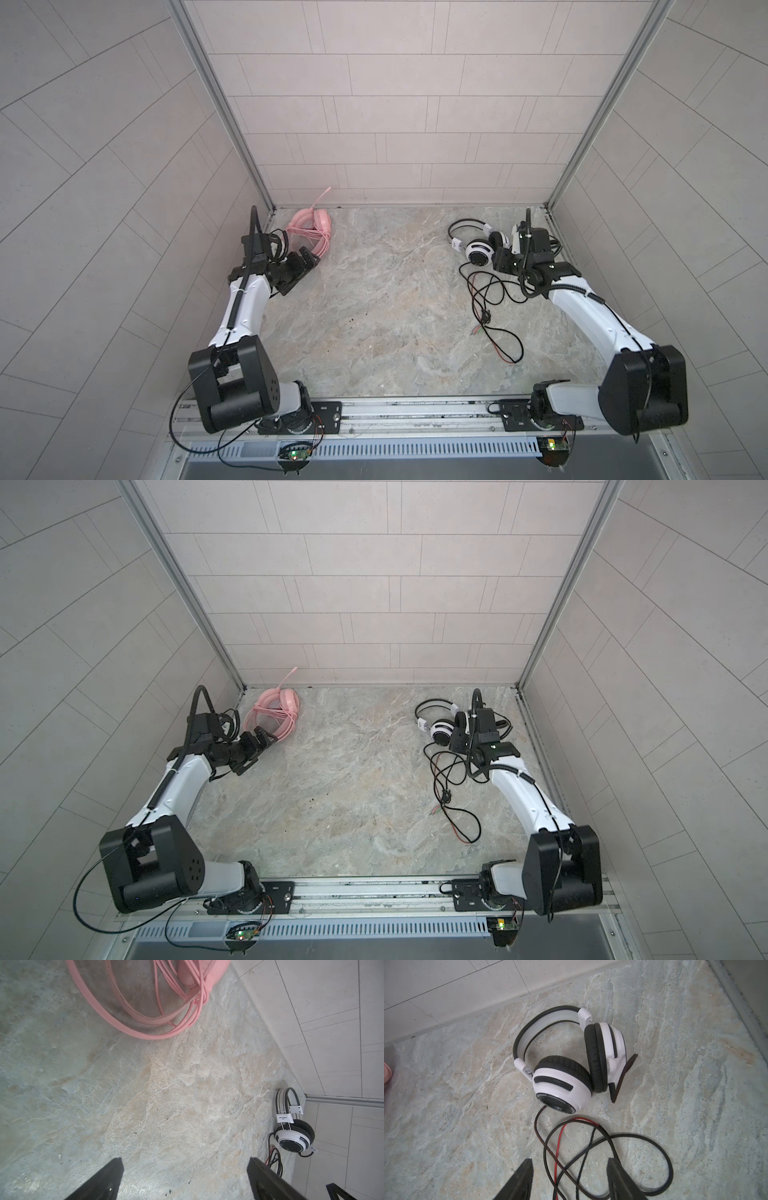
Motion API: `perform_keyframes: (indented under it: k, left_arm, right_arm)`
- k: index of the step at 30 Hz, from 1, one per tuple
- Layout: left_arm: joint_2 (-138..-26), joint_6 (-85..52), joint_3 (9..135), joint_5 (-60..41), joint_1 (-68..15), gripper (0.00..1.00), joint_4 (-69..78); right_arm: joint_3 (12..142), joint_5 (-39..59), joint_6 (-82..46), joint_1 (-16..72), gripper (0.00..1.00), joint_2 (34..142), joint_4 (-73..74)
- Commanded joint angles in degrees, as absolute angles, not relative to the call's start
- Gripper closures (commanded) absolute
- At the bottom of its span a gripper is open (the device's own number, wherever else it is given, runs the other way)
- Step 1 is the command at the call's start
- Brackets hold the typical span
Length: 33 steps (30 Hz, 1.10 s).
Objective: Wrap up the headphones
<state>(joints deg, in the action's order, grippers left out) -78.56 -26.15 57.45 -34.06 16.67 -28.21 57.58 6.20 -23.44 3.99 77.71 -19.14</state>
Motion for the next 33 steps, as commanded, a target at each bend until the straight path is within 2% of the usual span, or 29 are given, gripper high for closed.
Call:
perform_keyframes:
  k: [1, 11, 18, 33]
  left_arm:
    - [-80.11, -26.85, 57.39, -38.0, 16.3, 0.02, -27.16]
    - [-80.52, -26.19, 57.92, -39.92, 16.08, 0.03, -27.54]
    - [-80.43, -26.21, 58.19, -40.14, 16.17, 0.03, -27.09]
    - [-79.94, -25.97, 57.75, -40.81, 16.26, 0.03, -25.93]
  right_arm:
    - [62.32, 6.84, -20.73, 2.15, 0.43, 83.8, -19.23]
    - [80.7, 0.59, -14.46, 0.85, 0.43, 97.71, -26.56]
    - [101.28, -3.45, -12.98, 0.79, 0.44, 111.27, -43.23]
    - [114.43, -6.26, -8.44, 0.2, 0.43, 126.05, -50.75]
